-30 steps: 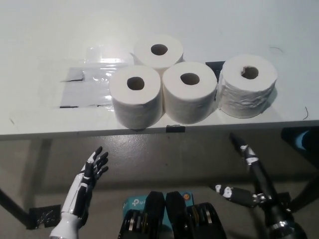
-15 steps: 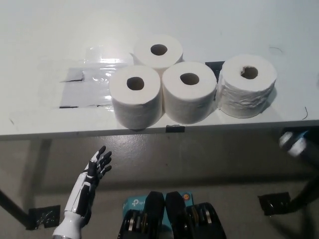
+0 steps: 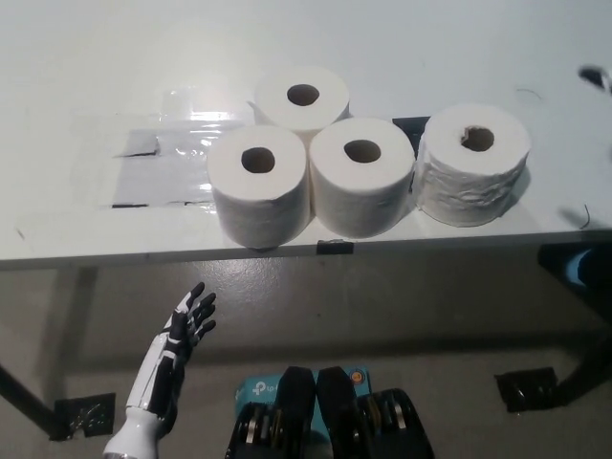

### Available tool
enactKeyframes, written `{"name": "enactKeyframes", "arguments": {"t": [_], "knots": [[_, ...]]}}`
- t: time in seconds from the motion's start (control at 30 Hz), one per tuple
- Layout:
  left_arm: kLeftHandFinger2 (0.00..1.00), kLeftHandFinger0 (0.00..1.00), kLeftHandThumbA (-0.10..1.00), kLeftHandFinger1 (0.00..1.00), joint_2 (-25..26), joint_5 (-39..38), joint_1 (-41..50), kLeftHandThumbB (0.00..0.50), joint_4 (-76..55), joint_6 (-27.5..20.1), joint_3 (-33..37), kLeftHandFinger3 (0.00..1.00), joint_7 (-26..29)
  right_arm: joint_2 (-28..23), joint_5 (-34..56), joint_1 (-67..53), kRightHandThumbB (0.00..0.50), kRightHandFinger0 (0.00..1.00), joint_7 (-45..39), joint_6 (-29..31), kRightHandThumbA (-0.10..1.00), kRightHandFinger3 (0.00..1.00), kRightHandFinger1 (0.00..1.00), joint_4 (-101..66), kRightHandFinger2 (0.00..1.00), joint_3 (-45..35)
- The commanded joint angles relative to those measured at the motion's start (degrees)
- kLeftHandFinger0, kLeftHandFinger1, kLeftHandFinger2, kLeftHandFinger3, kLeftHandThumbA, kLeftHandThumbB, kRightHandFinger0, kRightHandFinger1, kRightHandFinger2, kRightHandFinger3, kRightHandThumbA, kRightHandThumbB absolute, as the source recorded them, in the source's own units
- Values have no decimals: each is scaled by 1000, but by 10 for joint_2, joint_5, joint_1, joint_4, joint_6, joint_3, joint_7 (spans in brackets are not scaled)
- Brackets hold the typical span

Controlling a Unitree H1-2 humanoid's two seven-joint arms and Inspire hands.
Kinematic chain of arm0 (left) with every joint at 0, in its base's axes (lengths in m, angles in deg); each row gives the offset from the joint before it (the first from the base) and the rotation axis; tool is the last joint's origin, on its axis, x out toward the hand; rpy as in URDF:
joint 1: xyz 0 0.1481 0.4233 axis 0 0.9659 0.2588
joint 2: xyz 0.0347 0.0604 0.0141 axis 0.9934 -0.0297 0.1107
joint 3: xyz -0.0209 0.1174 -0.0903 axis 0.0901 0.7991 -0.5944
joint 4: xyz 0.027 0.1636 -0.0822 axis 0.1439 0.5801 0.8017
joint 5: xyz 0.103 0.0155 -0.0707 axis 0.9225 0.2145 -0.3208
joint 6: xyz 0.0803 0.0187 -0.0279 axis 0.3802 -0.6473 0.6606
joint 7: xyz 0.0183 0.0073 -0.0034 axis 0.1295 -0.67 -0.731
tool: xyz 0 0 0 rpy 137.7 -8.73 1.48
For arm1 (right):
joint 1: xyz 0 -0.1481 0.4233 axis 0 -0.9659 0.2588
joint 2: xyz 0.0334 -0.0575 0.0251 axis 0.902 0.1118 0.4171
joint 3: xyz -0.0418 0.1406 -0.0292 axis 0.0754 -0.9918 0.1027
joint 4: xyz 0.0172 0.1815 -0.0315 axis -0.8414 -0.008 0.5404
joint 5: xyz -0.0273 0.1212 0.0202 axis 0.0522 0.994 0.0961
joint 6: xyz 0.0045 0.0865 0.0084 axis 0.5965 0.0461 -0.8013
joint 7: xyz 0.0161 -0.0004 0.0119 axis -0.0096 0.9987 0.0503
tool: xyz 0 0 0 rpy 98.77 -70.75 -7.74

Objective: A few rolls of toilet paper are kept infront of the robot and the robot uses its right hand to lift one of the rolls and and places it on top of the other rolls to stack it.

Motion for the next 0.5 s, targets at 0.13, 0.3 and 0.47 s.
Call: {"name": "enactKeyframes", "arguments": {"t": [0.13, 0.3, 0.47], "knots": [[1000, 1000, 1000, 1000, 2, -1, -1, 133, -14, -21, -3, 1000, -6, -63, -51, 308, 308, 1000, -263, -145, 843, 1000, 1000, 330, 1000, 173], [1000, 1000, 1000, 1000, 1, -5, 2, 136, -15, -19, -4, 1000, -6, -29, -85, 386, 290, 1000, -307, -113, 789, 1000, 1000, 480, 1000, 247], [1000, 1000, 1000, 1000, 4, 1, 3, 140, -19, -15, -4, 1000, -5, -6, -91, 414, 312, 1000, -315, -105, 753, 1000, 1000, 538, 1000, 288]]}}
